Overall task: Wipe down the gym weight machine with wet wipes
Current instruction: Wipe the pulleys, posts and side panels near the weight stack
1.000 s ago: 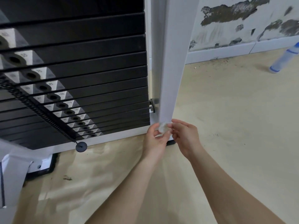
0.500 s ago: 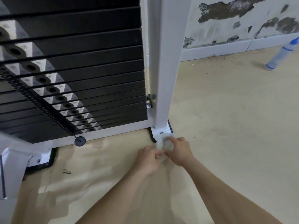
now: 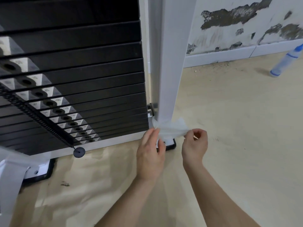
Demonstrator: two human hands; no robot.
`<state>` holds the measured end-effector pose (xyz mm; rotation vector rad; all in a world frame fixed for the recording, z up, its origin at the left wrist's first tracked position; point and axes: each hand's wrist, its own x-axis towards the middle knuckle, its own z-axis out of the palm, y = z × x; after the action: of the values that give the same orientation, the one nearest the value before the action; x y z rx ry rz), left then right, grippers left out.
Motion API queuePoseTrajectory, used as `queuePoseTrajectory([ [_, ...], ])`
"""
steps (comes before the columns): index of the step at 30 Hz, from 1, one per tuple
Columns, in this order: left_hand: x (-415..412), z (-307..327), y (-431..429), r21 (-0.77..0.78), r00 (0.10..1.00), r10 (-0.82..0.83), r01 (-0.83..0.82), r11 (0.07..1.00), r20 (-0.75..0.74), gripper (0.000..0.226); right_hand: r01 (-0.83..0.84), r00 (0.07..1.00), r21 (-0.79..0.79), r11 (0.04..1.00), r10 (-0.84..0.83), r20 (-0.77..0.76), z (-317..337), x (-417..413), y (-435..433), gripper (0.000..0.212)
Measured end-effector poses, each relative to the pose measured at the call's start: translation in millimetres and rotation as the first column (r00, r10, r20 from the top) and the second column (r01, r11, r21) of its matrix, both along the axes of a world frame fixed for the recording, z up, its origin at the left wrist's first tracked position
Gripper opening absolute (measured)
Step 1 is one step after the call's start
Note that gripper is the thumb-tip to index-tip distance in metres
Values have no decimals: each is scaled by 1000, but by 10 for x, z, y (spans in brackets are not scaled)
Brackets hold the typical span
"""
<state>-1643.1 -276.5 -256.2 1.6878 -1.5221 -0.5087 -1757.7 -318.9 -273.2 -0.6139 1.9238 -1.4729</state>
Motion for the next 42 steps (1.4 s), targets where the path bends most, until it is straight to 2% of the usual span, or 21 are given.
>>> queuePoseTrajectory([
  [2,-8,-16,23,94,999,-28,25,995,31,43,-68,994,20,997,66,87,-24,33,-38,7],
  [3,-2,-32,26,136,996,-48,38,990,69,46,-167,982,67,984,160,99,-42,44,-42,11],
  [5,-6,-21,21,219,991,-79,53,974,113,51,-418,908,174,892,417,43,-69,47,-28,20],
  [7,1,5,-81,276,990,-110,84,957,82,56,-583,812,139,801,578,77,-83,69,-141,16],
  [9,-41,76,-175,327,990,-131,110,938,43,61,-641,767,102,761,632,105,-41,110,-239,18],
  [13,-136,172,-311,485,981,-176,114,867,85,76,-634,738,183,752,658,-147,-52,190,-335,22],
  [15,-161,246,-352,558,968,-217,109,823,130,80,-650,727,97,753,654,-209,57,155,-376,20],
  [17,-164,361,-366,543,964,-222,110,833,144,78,-675,720,-5,738,656,-226,271,137,-430,23],
  [20,-129,548,-375,420,975,-156,76,904,158,79,-673,738,-110,732,654,-164,516,185,-460,32],
  [22,-136,631,-410,398,987,-121,71,914,103,78,-685,727,-67,725,677,-114,504,177,-456,32],
  [25,-200,706,-510,502,998,-51,30,865,27,61,-775,628,82,627,778,-19,457,123,-443,36],
  [27,-235,786,-537,556,999,-7,33,830,-49,57,-784,615,73,616,788,-38,577,110,-462,42],
  [29,-256,944,-500,521,981,35,70,850,-189,70,-761,648,-55,646,756,-90,779,107,-487,44],
  [32,-271,1188,-430,417,939,50,104,903,-341,90,-728,673,-218,650,738,-51,1073,77,-486,48],
  [35,-279,1241,-433,468,961,36,101,878,-275,94,-777,618,-134,615,786,20,1099,88,-417,48],
  [37,-273,1318,-415,501,949,55,114,858,-311,93,-786,609,-99,610,792,44,1174,108,-390,43],
  [40,-271,1545,-392,392,924,61,100,915,-378,86,-740,645,-277,613,764,-32,1552,125,-428,41],
  [42,-290,1727,-338,290,914,49,77,954,-404,85,-729,637,-379,570,768,-69,1727,95,-507,45],
])
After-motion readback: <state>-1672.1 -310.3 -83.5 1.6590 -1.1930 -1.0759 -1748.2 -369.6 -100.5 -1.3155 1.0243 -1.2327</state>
